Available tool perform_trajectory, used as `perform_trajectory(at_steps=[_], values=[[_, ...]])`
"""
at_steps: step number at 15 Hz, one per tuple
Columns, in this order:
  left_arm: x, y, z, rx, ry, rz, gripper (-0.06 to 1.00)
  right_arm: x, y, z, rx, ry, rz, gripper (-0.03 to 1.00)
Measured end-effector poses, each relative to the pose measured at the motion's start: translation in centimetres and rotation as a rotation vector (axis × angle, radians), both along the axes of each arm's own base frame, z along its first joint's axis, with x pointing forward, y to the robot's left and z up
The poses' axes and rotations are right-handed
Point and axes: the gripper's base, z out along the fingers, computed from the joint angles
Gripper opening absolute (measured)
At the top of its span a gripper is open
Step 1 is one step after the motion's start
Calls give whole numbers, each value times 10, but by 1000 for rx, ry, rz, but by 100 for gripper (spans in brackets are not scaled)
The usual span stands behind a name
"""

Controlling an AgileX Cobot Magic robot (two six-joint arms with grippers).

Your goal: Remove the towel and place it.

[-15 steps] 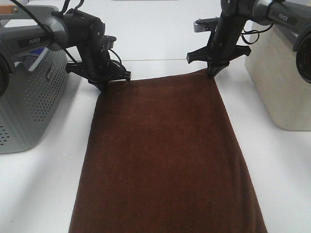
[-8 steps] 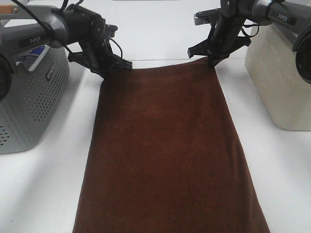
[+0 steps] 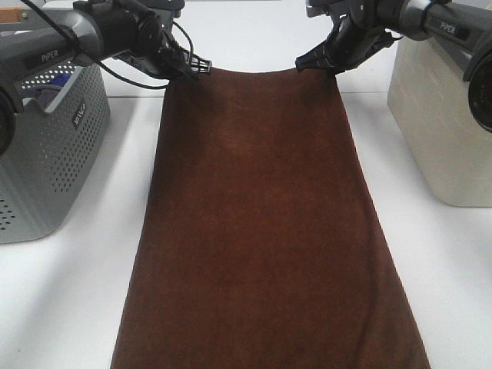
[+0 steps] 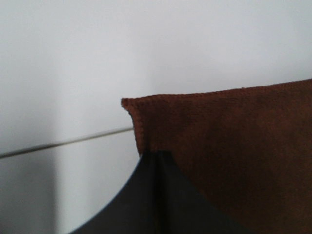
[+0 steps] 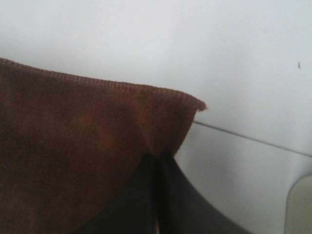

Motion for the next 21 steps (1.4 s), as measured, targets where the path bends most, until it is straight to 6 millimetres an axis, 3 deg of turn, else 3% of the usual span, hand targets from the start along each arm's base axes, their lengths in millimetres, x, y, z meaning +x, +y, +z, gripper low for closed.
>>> perform_trajectory(at_steps=[4,6,7,8,10,13,17,19,21], values=[[11,9,-7,-25,-92,-19,0,9,3,-2,-7,-126,40,0],[15,6,-15,-23,-152,-58,0,14,3,-13,3,-162,53,0],[18,3,-15,-31,-217,-96,3,20,-5,-30,13,-183,49,0],[18,3,-15,-31,-217,-96,3,20,-5,-30,13,-183,49,0],[20,0,-15,-47,-257,-118,14,24,-16,-35,26,-198,31,3],[19,0,-21,-41,-241,-115,32,24,-16,-35,43,-206,27,15],[19,1,-24,-38,-232,-113,56,24,-15,-35,76,-197,14,46],[19,2,-23,-30,-217,-104,60,22,-14,-37,135,-155,-16,51],[17,4,-12,-32,-205,-85,61,18,-11,-24,196,-117,-43,52]])
